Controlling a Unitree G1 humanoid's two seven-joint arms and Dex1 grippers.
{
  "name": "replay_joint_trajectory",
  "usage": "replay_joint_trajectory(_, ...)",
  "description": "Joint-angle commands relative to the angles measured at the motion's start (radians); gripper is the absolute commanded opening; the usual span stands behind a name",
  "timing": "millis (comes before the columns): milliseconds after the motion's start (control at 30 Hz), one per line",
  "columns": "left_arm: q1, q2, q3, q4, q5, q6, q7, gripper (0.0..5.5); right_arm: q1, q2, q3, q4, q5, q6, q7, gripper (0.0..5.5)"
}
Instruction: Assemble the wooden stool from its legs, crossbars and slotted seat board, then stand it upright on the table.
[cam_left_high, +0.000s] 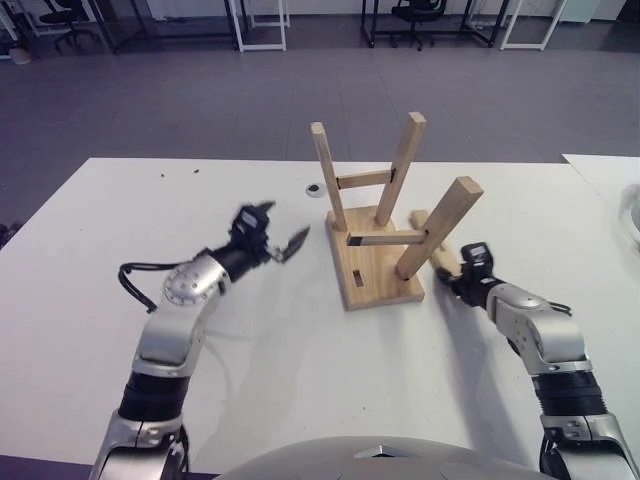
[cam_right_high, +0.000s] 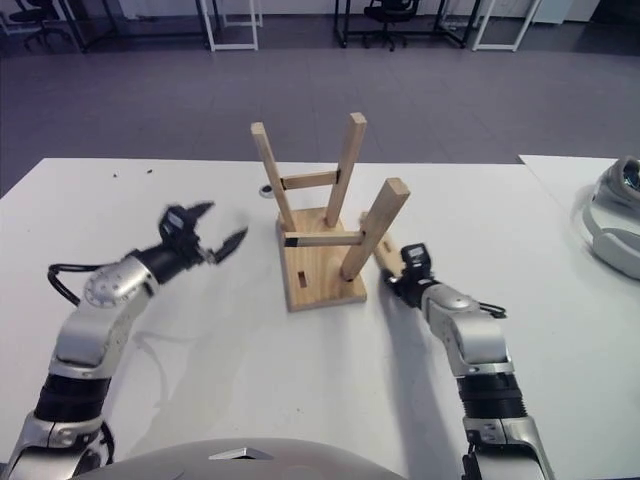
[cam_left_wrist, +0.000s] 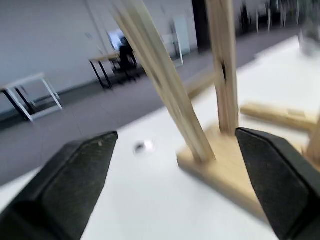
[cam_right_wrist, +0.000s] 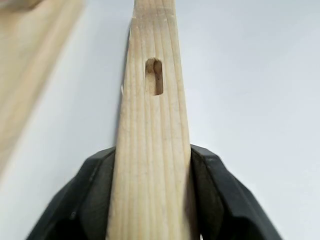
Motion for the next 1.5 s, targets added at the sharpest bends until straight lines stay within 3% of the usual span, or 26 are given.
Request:
replay_joint_trajectory(33, -0.408, -0.125, 0.24, -0.002, -0.471, 0.182, 0.185, 4.34, -0.364, -0.151, -0.137, -0.004, -0.008, -0.206, 0.063, 2.09)
replay_joint_trajectory(167, -0.661, -0.239, 0.328, 0.15, -0.796, 0.24, 0.326, 4.34, -0.561, -0.138, 0.061, -0.245, 0.026, -0.358, 0.309, 2.09)
replay_joint_trajectory(267, -0.746, -0.254, 0.339, 0.174, -0.931, 0.253, 0.371, 4.34, -0.61, -0.102, 0.117, -0.347, 0.095, -0.364, 0.399, 2.09)
replay_joint_trajectory(333, -0.771, -0.24, 0.332, 0.162, -0.955, 0.248, 0.379, 3.98, -0.595, -0.097, 0.143, -0.363, 0.09, -0.371, 0.431, 2.09)
replay_joint_trajectory(900, -0.663, -0.154, 0.278, 0.129, -0.978, 0.284, 0.435, 1.06, -0.59, -0.079, 0.139, -0.367, 0.012, -0.415, 0.443, 2.09)
replay_joint_trajectory(1000, -0.666, -0.153, 0.275, 0.121, -0.979, 0.274, 0.446, 1.04, -0.593, -0.078, 0.145, -0.366, 0.0, -0.415, 0.446, 2.09)
replay_joint_trajectory(1133, -0.667, -0.118, 0.308, 0.121, -0.972, 0.251, 0.462, 1.03, -0.595, -0.072, 0.121, -0.361, 0.012, -0.383, 0.434, 2.96)
replay_joint_trajectory(1200, -0.623, -0.043, 0.36, 0.102, -0.967, 0.254, 0.445, 1.03, -0.648, -0.028, -0.019, -0.335, 0.151, -0.279, 0.35, 3.39)
replay_joint_trajectory(1300, -0.427, 0.037, 0.454, -0.012, -1.078, 0.305, 0.462, 1.03, -0.668, -0.052, -0.188, -0.235, 0.25, -0.108, 0.238, 3.44)
replay_joint_trajectory(1400, -0.195, 0.033, 0.492, -0.139, -1.13, 0.305, 0.525, 1.03, -0.525, -0.061, -0.206, -0.089, 0.217, -0.045, 0.21, 3.44)
replay_joint_trajectory(1500, -0.005, 0.023, 0.442, -0.219, -0.993, 0.28, 0.553, 1.03, -0.358, 0.015, -0.194, 0.021, 0.244, -0.044, 0.249, 3.44)
